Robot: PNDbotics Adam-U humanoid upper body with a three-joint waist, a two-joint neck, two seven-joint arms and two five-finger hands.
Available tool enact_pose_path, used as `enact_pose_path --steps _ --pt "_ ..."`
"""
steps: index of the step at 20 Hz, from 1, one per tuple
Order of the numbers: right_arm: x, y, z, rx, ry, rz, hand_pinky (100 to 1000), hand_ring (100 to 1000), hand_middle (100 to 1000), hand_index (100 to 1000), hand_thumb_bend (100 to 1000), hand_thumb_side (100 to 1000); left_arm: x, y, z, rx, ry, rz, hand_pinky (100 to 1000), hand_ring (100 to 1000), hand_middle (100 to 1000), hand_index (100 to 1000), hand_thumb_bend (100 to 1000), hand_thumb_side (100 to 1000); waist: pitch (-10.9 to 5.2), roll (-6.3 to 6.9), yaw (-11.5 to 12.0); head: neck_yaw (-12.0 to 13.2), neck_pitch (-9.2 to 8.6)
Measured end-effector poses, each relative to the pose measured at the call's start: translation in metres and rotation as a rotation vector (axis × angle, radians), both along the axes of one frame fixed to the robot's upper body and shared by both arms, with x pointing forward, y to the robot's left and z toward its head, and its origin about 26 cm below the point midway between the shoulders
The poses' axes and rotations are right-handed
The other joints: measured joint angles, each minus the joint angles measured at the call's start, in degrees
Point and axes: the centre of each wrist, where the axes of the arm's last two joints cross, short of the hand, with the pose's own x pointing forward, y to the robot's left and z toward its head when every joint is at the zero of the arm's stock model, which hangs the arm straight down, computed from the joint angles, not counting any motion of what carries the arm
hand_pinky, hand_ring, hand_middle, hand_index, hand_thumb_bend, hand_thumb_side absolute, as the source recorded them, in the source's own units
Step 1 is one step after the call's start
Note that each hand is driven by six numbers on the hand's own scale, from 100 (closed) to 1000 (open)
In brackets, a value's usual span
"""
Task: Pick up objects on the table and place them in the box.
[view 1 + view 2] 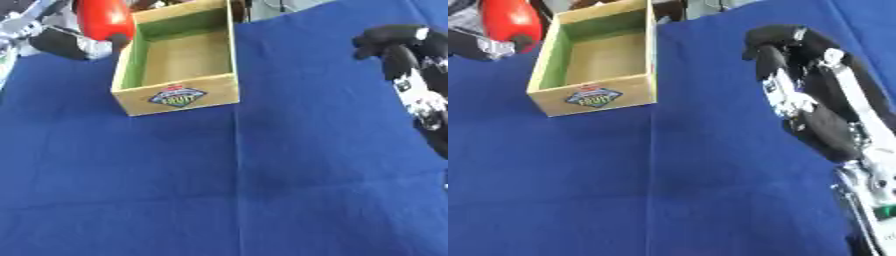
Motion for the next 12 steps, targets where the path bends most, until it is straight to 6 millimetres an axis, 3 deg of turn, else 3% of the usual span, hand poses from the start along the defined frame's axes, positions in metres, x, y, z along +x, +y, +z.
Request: enact_pose_path --steps 12 --pt "0.0 0.003 0.004 -0.023 -0.014 0.024 944 839 607 775 100 585 0.028 0.029 -0.039 0.072 0.08 0.027 100 351 411 630 225 656 0.91 1.01 -2.1 1.6 -0.45"
